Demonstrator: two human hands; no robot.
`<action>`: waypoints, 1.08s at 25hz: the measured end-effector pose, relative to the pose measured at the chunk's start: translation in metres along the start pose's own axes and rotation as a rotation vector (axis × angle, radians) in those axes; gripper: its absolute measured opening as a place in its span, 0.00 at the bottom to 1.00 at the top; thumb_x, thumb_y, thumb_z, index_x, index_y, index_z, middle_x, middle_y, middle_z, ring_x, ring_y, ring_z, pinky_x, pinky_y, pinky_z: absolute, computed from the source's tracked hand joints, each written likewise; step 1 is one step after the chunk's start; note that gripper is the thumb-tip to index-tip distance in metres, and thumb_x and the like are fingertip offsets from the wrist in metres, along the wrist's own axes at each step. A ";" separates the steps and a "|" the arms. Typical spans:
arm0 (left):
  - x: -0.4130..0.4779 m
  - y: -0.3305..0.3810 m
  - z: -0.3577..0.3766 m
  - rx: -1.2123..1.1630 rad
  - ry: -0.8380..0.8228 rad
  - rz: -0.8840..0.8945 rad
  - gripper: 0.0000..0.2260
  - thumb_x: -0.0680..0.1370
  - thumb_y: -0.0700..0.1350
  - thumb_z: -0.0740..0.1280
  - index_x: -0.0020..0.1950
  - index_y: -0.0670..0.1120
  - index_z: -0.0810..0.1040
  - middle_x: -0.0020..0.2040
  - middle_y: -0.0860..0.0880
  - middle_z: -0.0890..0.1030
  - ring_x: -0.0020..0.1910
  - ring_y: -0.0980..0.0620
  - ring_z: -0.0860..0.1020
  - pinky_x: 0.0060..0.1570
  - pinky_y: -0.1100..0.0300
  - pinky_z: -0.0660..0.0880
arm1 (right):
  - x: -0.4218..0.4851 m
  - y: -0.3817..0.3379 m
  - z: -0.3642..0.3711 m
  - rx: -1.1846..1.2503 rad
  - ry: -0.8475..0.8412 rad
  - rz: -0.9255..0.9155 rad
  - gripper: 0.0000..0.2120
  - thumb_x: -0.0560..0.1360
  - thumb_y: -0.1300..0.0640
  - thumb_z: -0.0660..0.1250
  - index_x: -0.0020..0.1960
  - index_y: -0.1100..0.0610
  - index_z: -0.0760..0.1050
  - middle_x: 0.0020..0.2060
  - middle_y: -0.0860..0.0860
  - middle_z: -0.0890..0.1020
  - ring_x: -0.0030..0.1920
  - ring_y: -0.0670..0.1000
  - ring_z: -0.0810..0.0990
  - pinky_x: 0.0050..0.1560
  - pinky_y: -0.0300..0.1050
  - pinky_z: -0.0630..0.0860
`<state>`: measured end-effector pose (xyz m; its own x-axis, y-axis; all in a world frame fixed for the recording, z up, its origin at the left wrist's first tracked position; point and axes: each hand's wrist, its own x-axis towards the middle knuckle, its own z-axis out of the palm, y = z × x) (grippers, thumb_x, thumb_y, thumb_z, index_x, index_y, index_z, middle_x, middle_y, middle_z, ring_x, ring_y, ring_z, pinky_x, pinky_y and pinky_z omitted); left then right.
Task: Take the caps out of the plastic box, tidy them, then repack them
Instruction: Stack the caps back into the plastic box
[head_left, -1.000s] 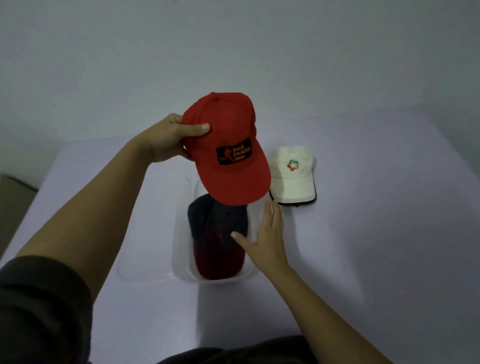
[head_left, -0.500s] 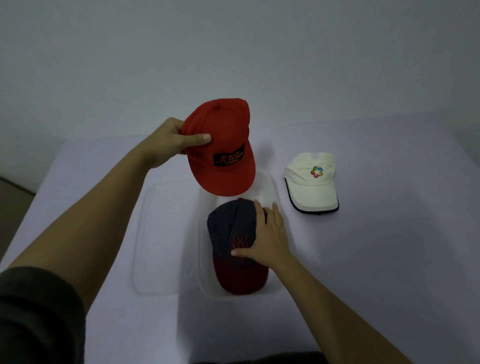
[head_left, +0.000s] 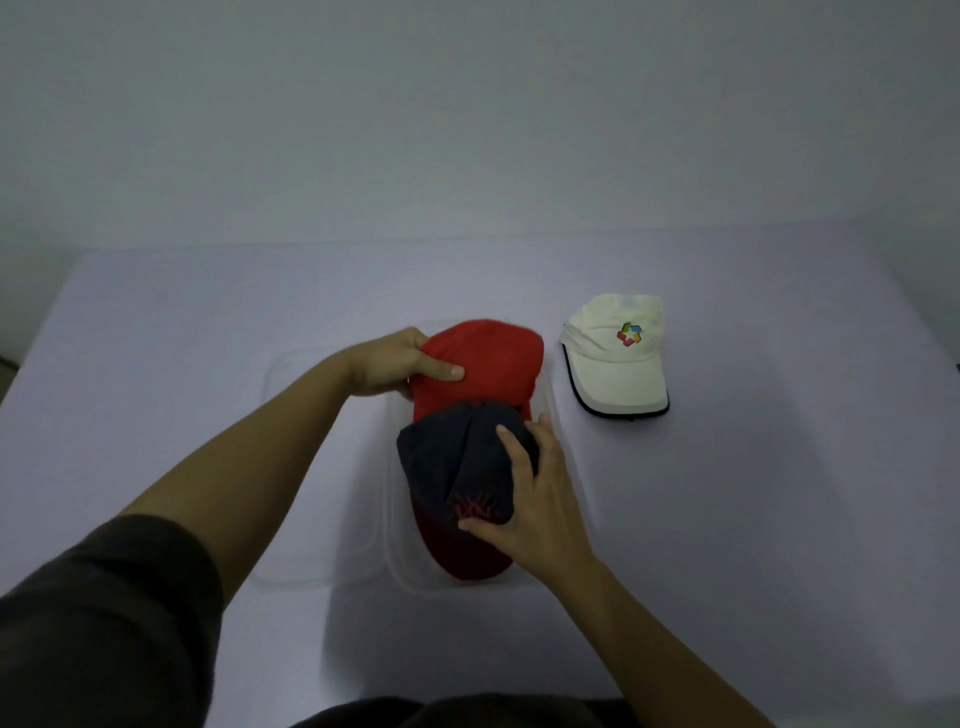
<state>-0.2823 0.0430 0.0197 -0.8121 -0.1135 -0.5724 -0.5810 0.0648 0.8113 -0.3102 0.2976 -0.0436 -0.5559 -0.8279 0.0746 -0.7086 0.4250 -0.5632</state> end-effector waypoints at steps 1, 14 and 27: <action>0.002 -0.007 0.004 -0.012 -0.039 -0.050 0.26 0.55 0.58 0.80 0.45 0.44 0.85 0.48 0.43 0.85 0.49 0.44 0.82 0.53 0.47 0.79 | -0.002 0.000 0.000 -0.003 0.022 -0.001 0.52 0.60 0.38 0.74 0.72 0.45 0.46 0.70 0.51 0.52 0.73 0.55 0.50 0.66 0.55 0.63; 0.008 -0.009 0.020 0.290 0.128 -0.017 0.21 0.71 0.46 0.58 0.64 0.51 0.70 0.58 0.49 0.76 0.55 0.50 0.75 0.58 0.55 0.73 | 0.015 0.002 -0.005 -0.060 -0.186 0.071 0.53 0.62 0.28 0.64 0.73 0.42 0.35 0.76 0.55 0.43 0.75 0.57 0.49 0.73 0.56 0.50; 0.011 -0.005 0.023 0.479 0.232 -0.202 0.18 0.78 0.41 0.54 0.67 0.42 0.71 0.67 0.44 0.73 0.65 0.44 0.71 0.65 0.51 0.68 | 0.021 0.007 -0.002 -0.146 -0.238 0.119 0.55 0.64 0.24 0.57 0.70 0.47 0.23 0.75 0.56 0.33 0.76 0.53 0.38 0.73 0.58 0.40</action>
<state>-0.2896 0.0641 0.0063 -0.6806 -0.3819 -0.6253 -0.7273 0.4555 0.5134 -0.3276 0.2841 -0.0448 -0.5332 -0.8245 -0.1895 -0.7094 0.5578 -0.4309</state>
